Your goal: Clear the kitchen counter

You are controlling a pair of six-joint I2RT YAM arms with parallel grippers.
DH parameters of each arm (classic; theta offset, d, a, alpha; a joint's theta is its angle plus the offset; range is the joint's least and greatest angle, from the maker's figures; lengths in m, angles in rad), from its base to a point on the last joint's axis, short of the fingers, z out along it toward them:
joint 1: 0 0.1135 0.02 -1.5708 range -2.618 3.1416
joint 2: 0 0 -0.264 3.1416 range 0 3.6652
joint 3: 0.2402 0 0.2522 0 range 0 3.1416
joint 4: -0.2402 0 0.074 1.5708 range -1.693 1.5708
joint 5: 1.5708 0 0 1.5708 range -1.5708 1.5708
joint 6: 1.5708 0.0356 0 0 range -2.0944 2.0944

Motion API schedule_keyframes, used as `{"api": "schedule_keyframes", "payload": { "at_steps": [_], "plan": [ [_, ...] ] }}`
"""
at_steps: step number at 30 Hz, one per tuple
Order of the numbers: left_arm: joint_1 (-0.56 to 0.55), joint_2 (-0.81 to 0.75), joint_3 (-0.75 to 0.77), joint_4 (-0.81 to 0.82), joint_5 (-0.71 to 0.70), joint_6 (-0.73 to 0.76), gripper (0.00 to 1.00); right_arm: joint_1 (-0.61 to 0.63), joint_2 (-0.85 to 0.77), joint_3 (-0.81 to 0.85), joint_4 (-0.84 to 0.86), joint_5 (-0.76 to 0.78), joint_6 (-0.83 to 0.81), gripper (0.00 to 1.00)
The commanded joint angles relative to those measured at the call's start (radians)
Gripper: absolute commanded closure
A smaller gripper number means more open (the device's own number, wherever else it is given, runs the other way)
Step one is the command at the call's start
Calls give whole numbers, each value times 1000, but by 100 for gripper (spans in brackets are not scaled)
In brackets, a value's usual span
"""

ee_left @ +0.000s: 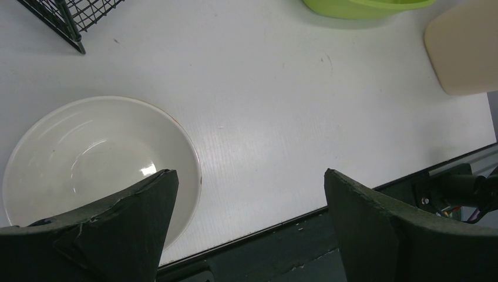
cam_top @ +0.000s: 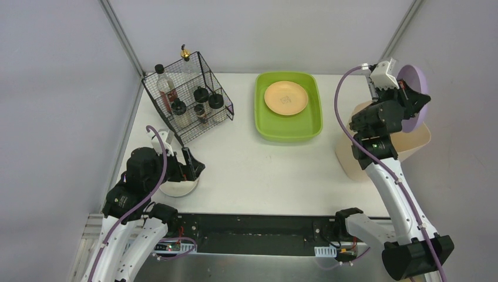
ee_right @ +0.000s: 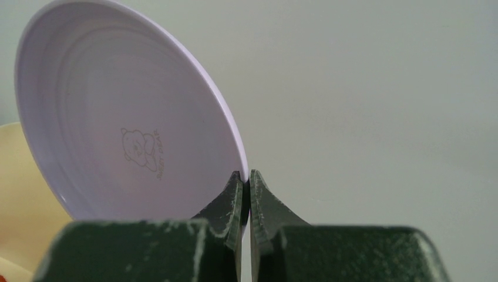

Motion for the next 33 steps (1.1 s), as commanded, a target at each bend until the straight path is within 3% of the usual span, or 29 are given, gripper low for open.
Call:
{"api": "schedule_keyframes", "payload": {
  "at_steps": [1, 5, 7, 17, 25, 33],
  "plan": [
    [-6, 2, -1, 35, -11, 7, 0, 11, -23, 104, -59, 10, 110, 100],
    [-6, 6, -4, 35, -11, 7, 0, 11, -26, 359, -678, -34, 681, 100],
    [-6, 8, -3, 35, -13, 7, 0, 14, 4, 478, -877, -69, 902, 100],
    [-6, 25, -3, 35, -7, 7, 0, 28, 108, 788, -1320, -367, 1487, 100],
    [-6, 44, -3, 35, 3, 10, 0, 29, 193, 820, -1369, -710, 1888, 100],
    [-6, 75, -1, 35, 18, 14, 0, 55, 274, 702, -1187, -873, 2093, 100]
  ]
}}
